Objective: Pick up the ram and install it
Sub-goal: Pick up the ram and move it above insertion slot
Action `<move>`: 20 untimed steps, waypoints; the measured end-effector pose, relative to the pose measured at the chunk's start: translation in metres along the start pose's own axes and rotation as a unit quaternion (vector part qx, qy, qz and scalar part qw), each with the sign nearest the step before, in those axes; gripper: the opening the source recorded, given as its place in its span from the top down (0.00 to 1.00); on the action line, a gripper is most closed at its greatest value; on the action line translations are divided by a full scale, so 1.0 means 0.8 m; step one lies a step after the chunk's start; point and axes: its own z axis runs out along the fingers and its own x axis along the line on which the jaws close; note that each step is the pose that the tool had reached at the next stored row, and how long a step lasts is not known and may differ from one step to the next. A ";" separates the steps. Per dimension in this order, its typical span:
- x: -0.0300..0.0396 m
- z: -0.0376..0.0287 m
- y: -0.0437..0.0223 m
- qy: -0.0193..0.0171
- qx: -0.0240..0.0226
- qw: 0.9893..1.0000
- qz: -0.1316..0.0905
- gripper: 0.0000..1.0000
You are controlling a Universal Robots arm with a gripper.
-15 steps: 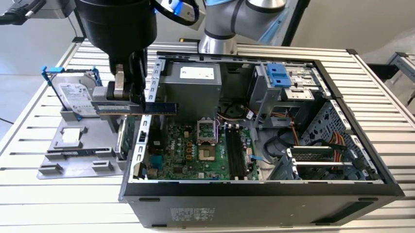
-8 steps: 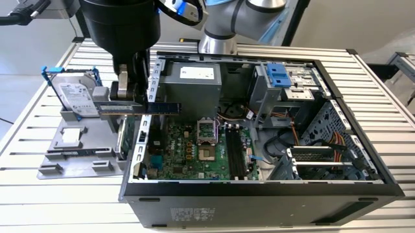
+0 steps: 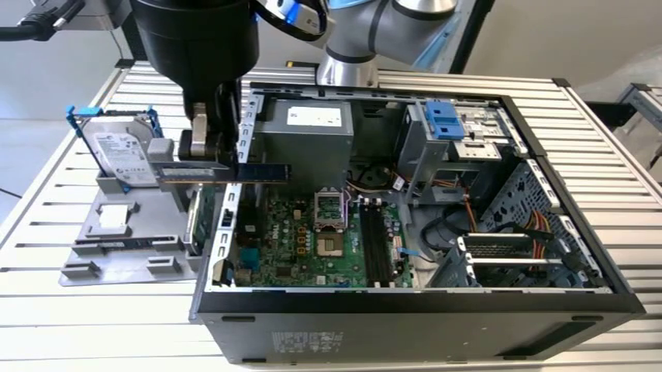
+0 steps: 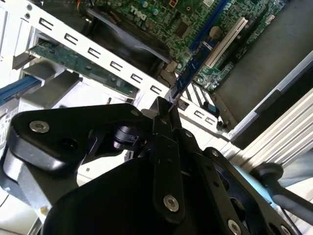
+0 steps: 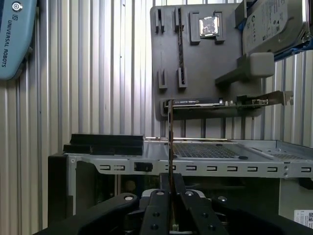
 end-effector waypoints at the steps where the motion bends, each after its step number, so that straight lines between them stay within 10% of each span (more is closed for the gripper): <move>1: 0.0000 -0.0001 -0.0011 0.000 0.000 1.000 0.000 1.00; 20: -0.0001 -0.0007 -0.0177 0.000 0.000 1.000 0.000 1.00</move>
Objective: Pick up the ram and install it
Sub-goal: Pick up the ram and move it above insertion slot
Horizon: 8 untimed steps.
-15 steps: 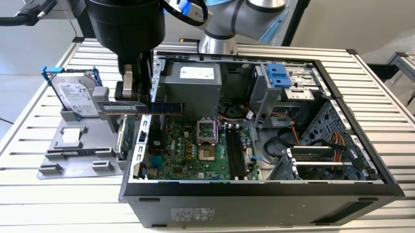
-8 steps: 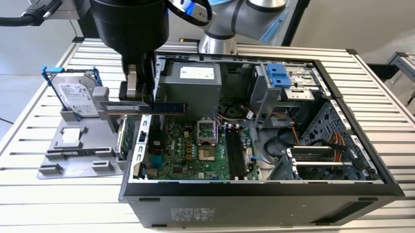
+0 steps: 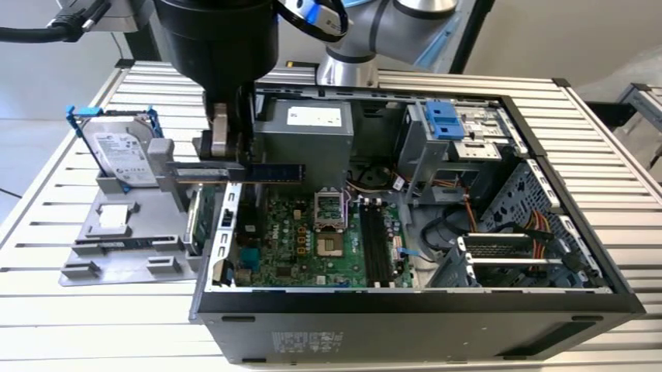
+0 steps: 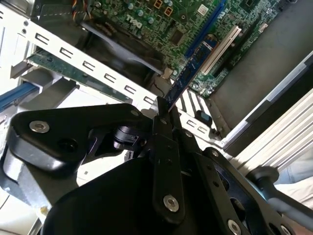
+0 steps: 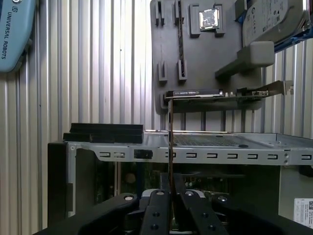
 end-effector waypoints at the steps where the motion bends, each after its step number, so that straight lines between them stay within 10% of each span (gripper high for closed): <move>1: 0.0001 0.0000 -0.0008 0.000 0.000 1.000 0.000 1.00; 8: 0.0000 -0.0002 -0.0066 0.000 0.000 1.000 0.000 1.00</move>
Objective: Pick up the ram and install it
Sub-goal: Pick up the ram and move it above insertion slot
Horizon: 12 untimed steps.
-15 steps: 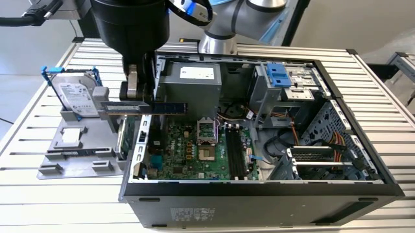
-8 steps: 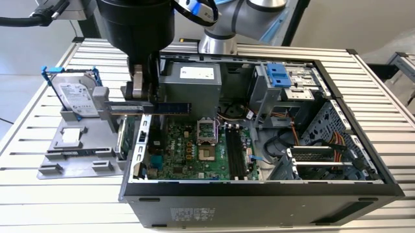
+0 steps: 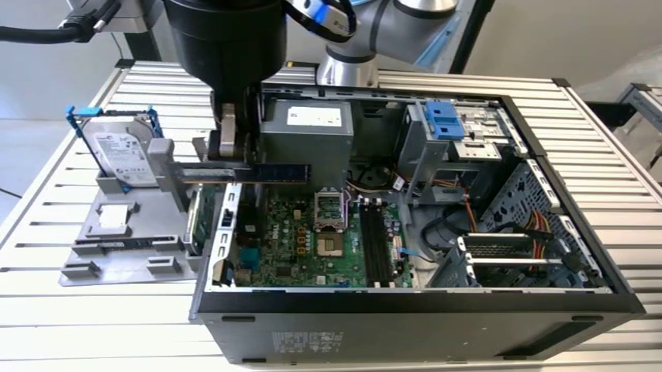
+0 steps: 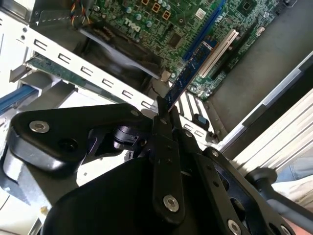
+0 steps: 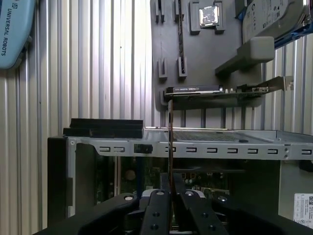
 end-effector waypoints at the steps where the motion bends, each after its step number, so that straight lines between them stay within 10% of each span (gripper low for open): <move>1: 0.0000 0.0000 -0.0010 0.000 0.000 1.000 0.000 1.00; 12: -0.0001 -0.0005 -0.0144 0.000 0.000 1.000 0.000 1.00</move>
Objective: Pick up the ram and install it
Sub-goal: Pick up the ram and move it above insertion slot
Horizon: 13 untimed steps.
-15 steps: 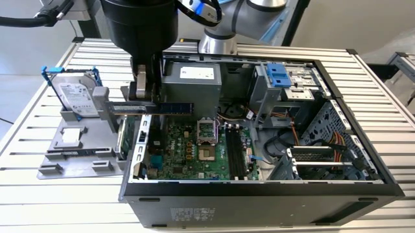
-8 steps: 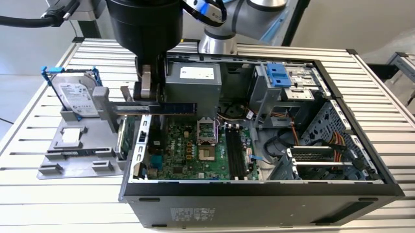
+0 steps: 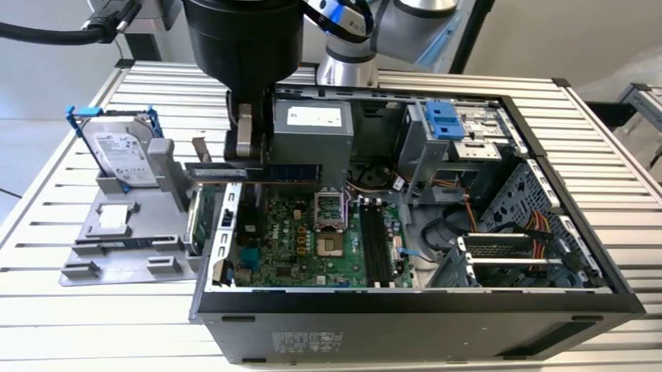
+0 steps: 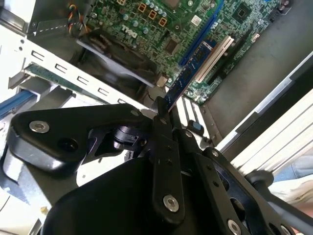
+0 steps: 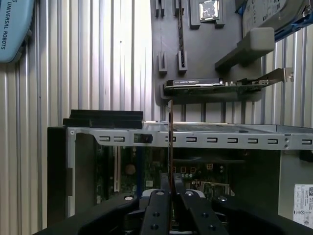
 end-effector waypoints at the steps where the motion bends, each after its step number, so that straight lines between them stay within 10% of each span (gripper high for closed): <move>1: 0.0000 0.0000 -0.0013 0.000 0.000 1.000 0.000 1.00; 13: -0.0001 -0.0007 -0.0188 0.000 0.000 1.000 0.000 1.00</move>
